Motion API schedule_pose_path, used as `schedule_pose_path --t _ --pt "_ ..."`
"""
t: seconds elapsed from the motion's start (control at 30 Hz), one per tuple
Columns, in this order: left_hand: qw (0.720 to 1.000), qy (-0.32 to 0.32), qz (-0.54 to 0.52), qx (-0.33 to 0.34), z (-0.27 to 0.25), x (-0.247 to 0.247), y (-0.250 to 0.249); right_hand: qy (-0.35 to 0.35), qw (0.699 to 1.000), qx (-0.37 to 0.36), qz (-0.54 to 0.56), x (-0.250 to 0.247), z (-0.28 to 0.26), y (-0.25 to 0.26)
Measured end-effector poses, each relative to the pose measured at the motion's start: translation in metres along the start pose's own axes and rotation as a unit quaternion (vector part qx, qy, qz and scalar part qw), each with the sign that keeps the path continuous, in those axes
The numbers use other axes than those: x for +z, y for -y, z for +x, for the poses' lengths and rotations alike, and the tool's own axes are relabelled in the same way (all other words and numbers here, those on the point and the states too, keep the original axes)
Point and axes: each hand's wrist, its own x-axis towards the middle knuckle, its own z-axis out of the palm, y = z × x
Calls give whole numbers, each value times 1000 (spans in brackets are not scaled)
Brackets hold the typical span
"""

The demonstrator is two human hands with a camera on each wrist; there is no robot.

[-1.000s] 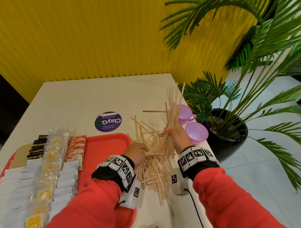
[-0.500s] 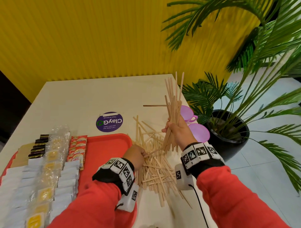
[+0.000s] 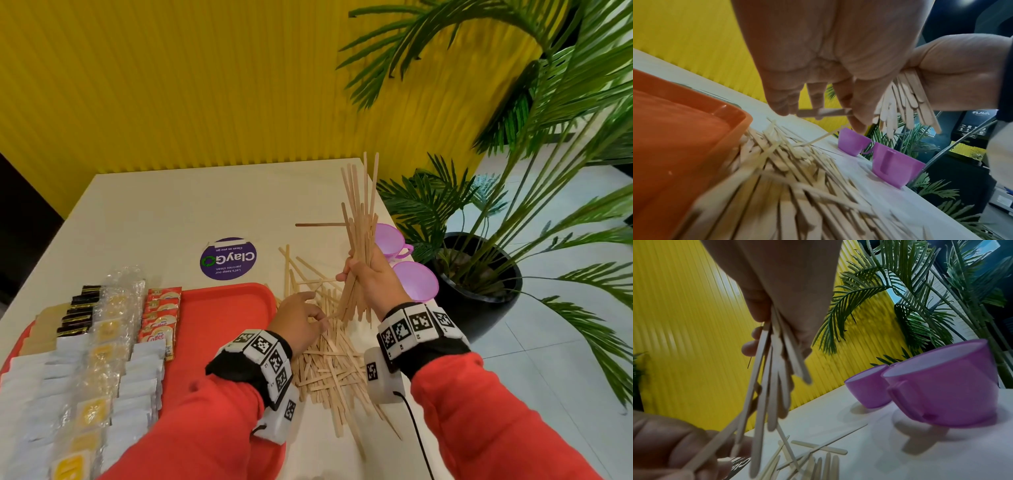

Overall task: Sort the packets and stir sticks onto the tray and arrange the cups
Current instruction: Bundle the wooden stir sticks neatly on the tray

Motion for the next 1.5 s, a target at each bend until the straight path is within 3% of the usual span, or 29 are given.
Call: schedule_pose_path --t 0.2,0.57,0.67,0.77,0.87,0.93,1.0,1.07,1.17,1.23,1.37,1.5 --pt "999 9 30 -18 -1 1 8 -21 1000 -6 -9 -9 3 2" --pt "978 75 188 -46 4 8 9 -28 999 -25 -11 -13 8 11" --pt "979 62 186 -48 1 5 4 -30 999 -22 -5 -13 9 10" --pt "993 16 111 -43 -5 -1 -2 -25 999 -26 -6 -12 7 11" --pt "995 -46 -78 -52 -10 -17 -12 -12 1000 -25 -7 -7 5 10" --pt "970 -168 -170 -41 -10 -34 -19 8 1000 -26 -4 0 2 9" --pt "935 -310 -175 -8 -9 -56 -26 28 999 -30 -3 9 -3 8" --pt "932 -348 -98 34 -7 -75 -30 49 998 -39 -2 19 -7 6" --pt "971 -230 12 67 0 -89 -29 77 996 -46 -16 38 -10 3" --pt "983 -142 -74 92 0 -91 -26 91 995 -43 -12 53 -10 1" --pt "972 -136 -181 53 -11 -85 -17 95 994 -48 -24 83 -9 -5" --pt "937 -83 -339 11 -22 -90 9 101 992 -54 -59 110 -8 -12"
